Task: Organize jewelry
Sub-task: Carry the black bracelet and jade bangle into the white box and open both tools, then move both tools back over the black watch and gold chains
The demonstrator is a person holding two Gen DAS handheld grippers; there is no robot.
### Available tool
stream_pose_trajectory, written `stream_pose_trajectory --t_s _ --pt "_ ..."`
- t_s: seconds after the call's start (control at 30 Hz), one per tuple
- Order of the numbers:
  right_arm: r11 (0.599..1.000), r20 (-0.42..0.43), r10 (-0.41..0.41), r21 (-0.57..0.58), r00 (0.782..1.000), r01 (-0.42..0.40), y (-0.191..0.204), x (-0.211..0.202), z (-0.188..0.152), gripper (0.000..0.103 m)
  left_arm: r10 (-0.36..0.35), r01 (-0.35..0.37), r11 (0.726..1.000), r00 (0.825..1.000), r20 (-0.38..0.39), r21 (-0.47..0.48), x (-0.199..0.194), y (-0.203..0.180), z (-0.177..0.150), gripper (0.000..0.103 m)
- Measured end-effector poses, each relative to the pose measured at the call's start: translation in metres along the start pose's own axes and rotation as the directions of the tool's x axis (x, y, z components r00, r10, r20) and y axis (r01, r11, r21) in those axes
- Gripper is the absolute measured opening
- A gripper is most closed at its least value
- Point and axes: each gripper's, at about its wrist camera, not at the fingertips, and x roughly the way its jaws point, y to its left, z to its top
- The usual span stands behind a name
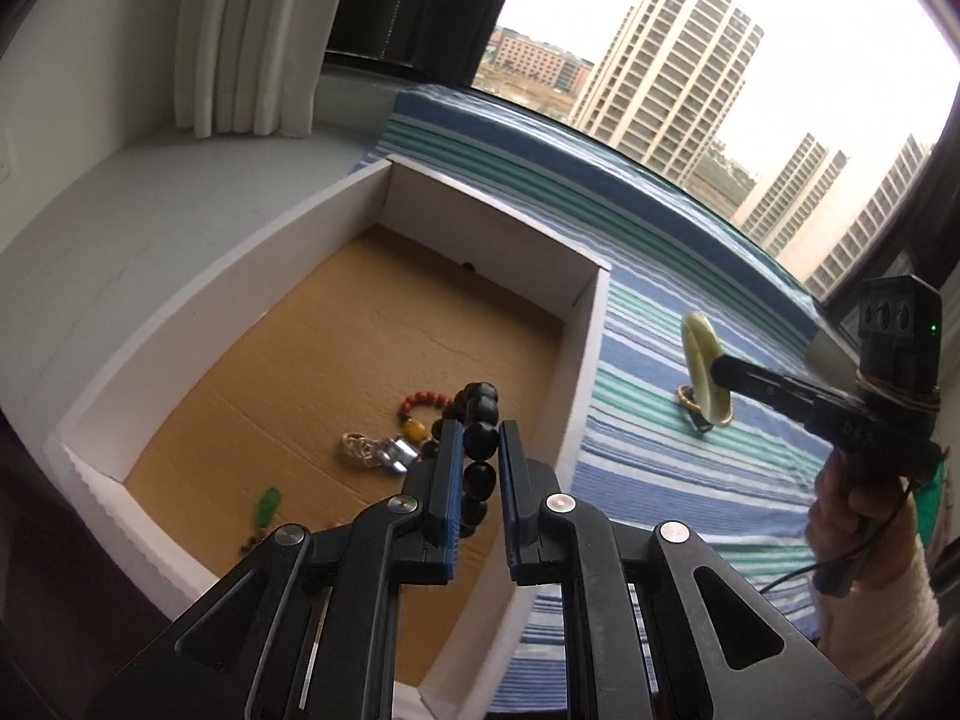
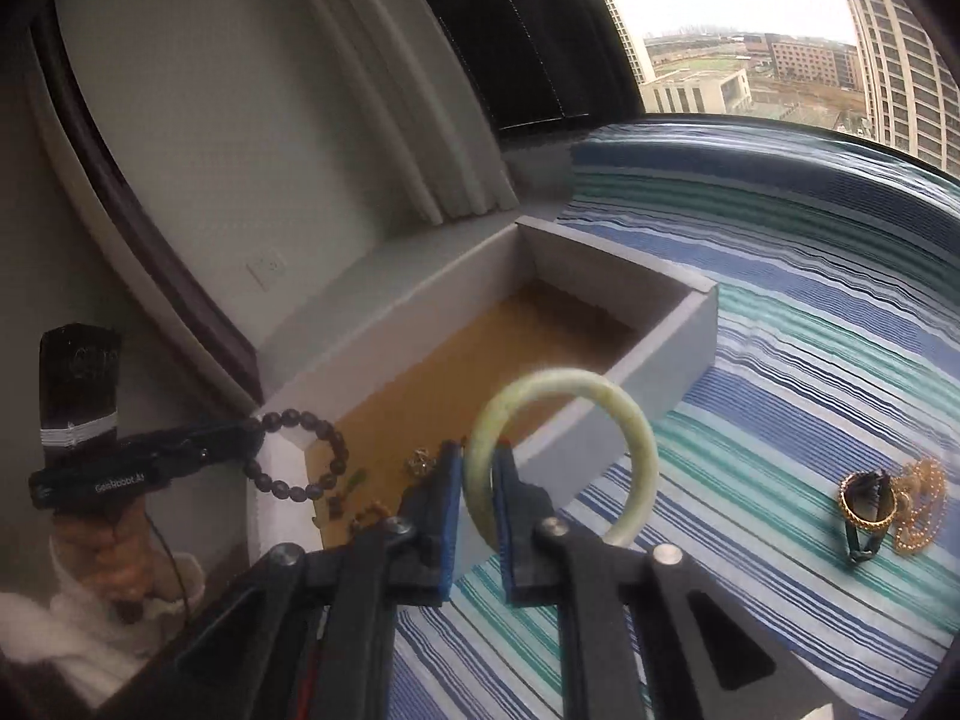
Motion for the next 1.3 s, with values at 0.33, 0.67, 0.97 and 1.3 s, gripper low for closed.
stream_pose_trajectory --t_s 0.33,0.67,0.97,1.3 --pt "0.989 -0.142 -0.092 -0.124 0.986 0.074 0.023 0.140 0.054 0.011 0.219 -0.227 0.973 0.967 -0.130 -0.049 0.082 0.078 0.010 0.010" --pt "0.949 -0.241 -0.284 -0.210 0.928 0.236 0.018 0.219 0.052 0.040 0.288 -0.289 0.957 0.946 -0.149 0.012 0.097 0.061 -0.006 0.065" --pt "0.967 -0.109 -0.211 -0.168 0.971 0.191 0.034 0.137 0.031 0.048 0.248 -0.246 0.964 0.969 -0.014 0.100 0.054 -0.010 -0.023 0.074" --pt "0.909 -0.080 -0.418 -0.051 0.905 0.415 -0.020 0.017 -0.097 0.063 -0.020 0.047 0.963 0.995 -0.100 0.266 0.068 -0.137 -0.095 0.086"
